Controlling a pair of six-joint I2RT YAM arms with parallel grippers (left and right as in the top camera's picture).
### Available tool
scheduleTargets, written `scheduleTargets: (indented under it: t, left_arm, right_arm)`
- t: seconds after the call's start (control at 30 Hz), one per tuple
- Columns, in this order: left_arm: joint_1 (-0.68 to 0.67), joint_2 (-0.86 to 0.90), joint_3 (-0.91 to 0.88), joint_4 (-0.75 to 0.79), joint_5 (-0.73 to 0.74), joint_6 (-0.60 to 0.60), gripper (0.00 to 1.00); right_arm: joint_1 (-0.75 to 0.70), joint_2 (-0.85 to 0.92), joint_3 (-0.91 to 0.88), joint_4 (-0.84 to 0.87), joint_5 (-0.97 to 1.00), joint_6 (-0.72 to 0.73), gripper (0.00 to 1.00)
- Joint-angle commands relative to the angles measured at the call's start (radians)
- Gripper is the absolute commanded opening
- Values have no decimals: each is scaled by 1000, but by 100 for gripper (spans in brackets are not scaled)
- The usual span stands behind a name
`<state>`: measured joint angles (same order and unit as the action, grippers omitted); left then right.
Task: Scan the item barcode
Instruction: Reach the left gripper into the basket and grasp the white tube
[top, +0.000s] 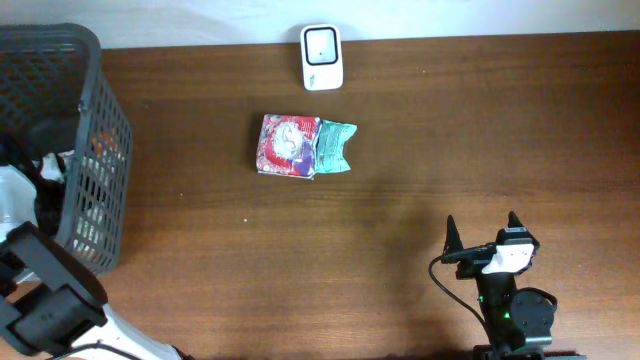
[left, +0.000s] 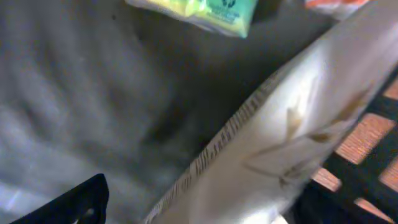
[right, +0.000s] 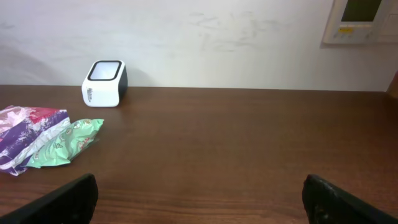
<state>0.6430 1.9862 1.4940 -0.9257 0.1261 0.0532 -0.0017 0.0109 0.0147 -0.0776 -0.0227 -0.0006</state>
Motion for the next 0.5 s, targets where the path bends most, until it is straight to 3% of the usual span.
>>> scheduleTargets:
  t: [0.0,0.07,0.1,0.23,0.33,0.47]
  left_arm:
    - [-7,-5,-77,27,23,17,72]
    - [-7,-5,-79,32,5,16,47]
    - [-5,-6,-74,31,5,16,44]
    - [-4,-6,88,-67,9,15,11]
    - [-4,-6,235,-158,9,-28,6]
    - [-4,-7,568,-351,66,-83,3]
  right_arm:
    - [8,-7,-9,-1,9,-2,99]
    - [8,-7,-9,-1,9,-2,99]
    - [8,-7,-9,-1,9,-2,99]
    - [8,-7,-9,-1,9,-2,99]
    - [8,-7,-9,-1,9,-2,99]
    - [8,-7,-9,-1,9,-2,99]
